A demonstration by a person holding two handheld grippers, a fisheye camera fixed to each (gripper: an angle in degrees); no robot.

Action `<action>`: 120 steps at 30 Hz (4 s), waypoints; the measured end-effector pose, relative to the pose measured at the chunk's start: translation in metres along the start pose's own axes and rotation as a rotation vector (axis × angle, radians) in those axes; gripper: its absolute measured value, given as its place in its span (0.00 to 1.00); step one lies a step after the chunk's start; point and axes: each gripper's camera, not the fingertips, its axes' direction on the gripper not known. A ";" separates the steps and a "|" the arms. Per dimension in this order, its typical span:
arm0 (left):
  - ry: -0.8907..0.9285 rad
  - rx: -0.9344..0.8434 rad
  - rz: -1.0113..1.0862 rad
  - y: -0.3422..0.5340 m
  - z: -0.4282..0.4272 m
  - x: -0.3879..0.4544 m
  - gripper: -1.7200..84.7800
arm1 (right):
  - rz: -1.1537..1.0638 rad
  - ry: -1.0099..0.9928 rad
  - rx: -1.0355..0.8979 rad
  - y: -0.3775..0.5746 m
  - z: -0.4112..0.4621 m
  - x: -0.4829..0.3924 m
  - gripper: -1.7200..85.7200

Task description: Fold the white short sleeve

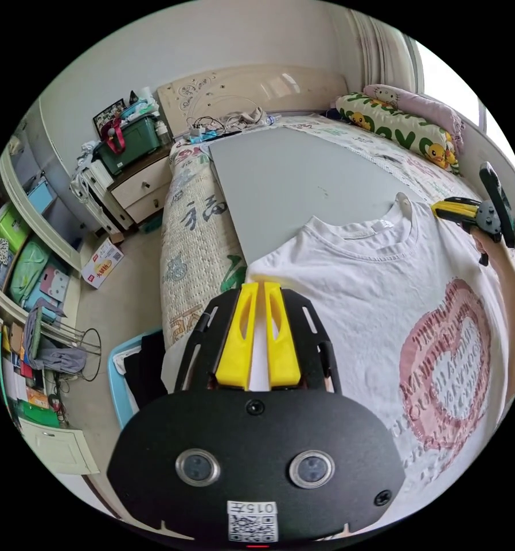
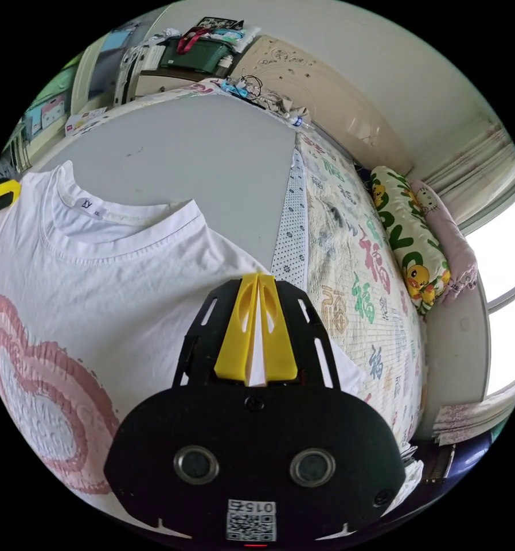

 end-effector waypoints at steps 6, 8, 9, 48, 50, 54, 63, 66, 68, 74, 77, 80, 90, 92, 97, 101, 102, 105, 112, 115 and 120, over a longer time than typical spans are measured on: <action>0.079 0.131 0.017 0.071 -0.078 -0.007 0.08 | 0.088 -0.087 0.110 0.077 -0.027 0.044 0.01; 0.188 0.239 0.052 0.142 -0.149 -0.015 0.09 | 0.045 -0.230 0.230 0.162 -0.077 0.071 0.01; 0.217 0.266 0.059 0.165 -0.168 -0.017 0.09 | 0.029 -0.271 0.262 0.188 -0.092 0.078 0.01; 0.238 0.505 -0.462 0.820 -0.319 0.046 0.09 | 0.459 -0.728 0.376 0.712 -0.061 0.186 0.06; 0.274 0.505 -0.442 0.819 -0.325 0.044 0.05 | 0.494 -0.733 0.403 0.716 -0.062 0.195 0.02; 0.247 0.535 -0.426 0.825 -0.344 0.045 0.03 | 0.540 -0.761 0.439 0.721 -0.064 0.206 0.01; 0.263 0.527 -0.467 0.818 -0.336 0.044 0.02 | 0.456 -0.582 0.312 0.672 -0.073 0.175 0.01; 0.266 0.535 -0.475 0.811 -0.339 0.045 0.02 | 0.427 -0.500 0.304 0.658 -0.089 0.161 0.01; 0.234 0.537 -0.455 0.801 -0.344 0.050 0.03 | 0.405 -0.435 0.305 0.649 -0.101 0.149 0.02; 0.221 0.515 -0.445 0.774 -0.357 0.052 0.05 | 0.455 -0.562 0.297 0.642 -0.123 0.171 0.02; 0.191 0.475 -0.446 0.761 -0.372 0.050 0.08 | 0.472 -0.696 0.332 0.645 -0.136 0.201 0.02; 0.135 0.460 -0.416 0.746 -0.396 0.047 0.09 | 0.462 -0.705 0.415 0.647 -0.166 0.233 0.03; 0.197 0.544 -0.047 0.495 -0.461 0.118 0.12 | 0.344 -0.561 0.458 0.470 -0.231 0.302 0.11; 0.259 0.527 0.080 0.394 -0.449 0.158 0.12 | 0.376 -0.576 0.418 0.392 -0.212 0.314 0.12; 0.291 0.434 0.219 0.183 -0.389 0.253 0.12 | 0.536 -0.660 0.227 0.257 -0.135 0.358 0.13; 0.327 0.260 0.299 0.002 -0.306 0.349 0.16 | 0.643 -0.643 0.128 0.202 -0.079 0.387 0.12; 0.330 0.234 0.311 -0.023 -0.293 0.362 0.16 | 0.654 -0.656 0.113 0.200 -0.077 0.390 0.12; 0.349 0.176 0.309 -0.130 -0.231 0.422 0.15 | 0.609 -0.696 0.139 0.194 -0.095 0.401 0.09; 0.364 0.019 0.330 -0.266 -0.117 0.538 0.15 | 0.603 -0.695 0.146 0.191 -0.130 0.417 0.07; 0.324 -0.046 0.327 -0.277 -0.083 0.557 0.15 | 0.602 -0.694 0.150 0.196 -0.142 0.422 0.07; 0.367 -0.045 0.267 -0.284 -0.068 0.541 0.09 | 0.597 -0.707 0.168 0.214 -0.159 0.429 0.06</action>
